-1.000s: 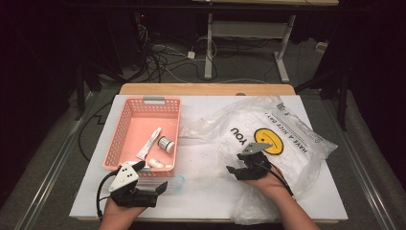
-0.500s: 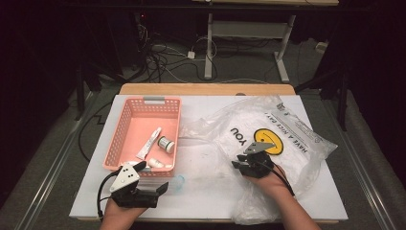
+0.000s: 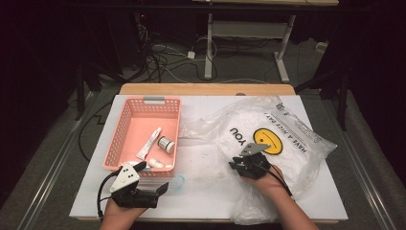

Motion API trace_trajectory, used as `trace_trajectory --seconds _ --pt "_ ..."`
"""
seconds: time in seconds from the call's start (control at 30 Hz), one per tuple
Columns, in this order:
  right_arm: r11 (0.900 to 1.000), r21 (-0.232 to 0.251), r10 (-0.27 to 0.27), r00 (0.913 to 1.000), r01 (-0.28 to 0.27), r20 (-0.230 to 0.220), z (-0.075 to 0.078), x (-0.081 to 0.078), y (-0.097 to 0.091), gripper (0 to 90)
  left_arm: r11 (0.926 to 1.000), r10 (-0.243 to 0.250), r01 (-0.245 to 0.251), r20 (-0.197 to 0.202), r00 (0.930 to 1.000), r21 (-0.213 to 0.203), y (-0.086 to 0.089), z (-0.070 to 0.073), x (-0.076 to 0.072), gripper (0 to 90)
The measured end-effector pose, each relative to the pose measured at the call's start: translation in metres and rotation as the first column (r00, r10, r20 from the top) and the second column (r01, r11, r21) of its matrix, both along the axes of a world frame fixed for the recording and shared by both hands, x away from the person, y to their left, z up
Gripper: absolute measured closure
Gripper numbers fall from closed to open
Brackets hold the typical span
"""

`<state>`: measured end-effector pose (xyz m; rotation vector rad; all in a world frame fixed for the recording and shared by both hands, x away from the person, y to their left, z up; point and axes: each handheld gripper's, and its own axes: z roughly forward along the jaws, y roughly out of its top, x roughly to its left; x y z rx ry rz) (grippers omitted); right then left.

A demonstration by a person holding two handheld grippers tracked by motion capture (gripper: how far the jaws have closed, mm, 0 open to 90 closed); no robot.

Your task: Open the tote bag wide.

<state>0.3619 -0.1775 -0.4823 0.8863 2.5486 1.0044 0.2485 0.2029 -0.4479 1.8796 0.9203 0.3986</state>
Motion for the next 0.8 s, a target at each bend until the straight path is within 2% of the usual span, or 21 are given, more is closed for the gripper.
trace_trajectory --seconds 0.13,0.27,0.47,0.63,0.8 --pt "1.0 -0.002 -0.006 1.0 0.006 0.0 0.0 0.001 -0.001 80.5 1.0 -0.002 0.002 0.001 1.0 0.001 -0.001 0.0 0.001 0.0" --pt "0.9998 0.011 -0.017 0.9999 0.017 -0.003 -0.001 0.002 -0.002 90.0 1.0 -0.002 0.002 0.0 1.0 0.001 0.0 0.0 0.001 0.0" --pt "0.9998 0.006 -0.02 0.9994 0.02 0.027 -0.002 0.0 -0.003 90.0 1.0 0.0 0.0 -0.002 1.0 -0.001 0.0 0.0 0.001 0.0" --pt "0.9974 0.061 -0.041 0.9987 0.039 0.031 0.002 0.0 -0.009 90.0 1.0 0.0 0.0 -0.003 1.0 -0.004 0.001 -0.001 0.001 0.0" --pt "0.9927 0.111 -0.053 0.9967 0.046 0.061 0.009 -0.002 -0.015 90.0 1.0 0.003 -0.003 -0.004 1.0 0.001 0.001 -0.001 0.002 0.0"
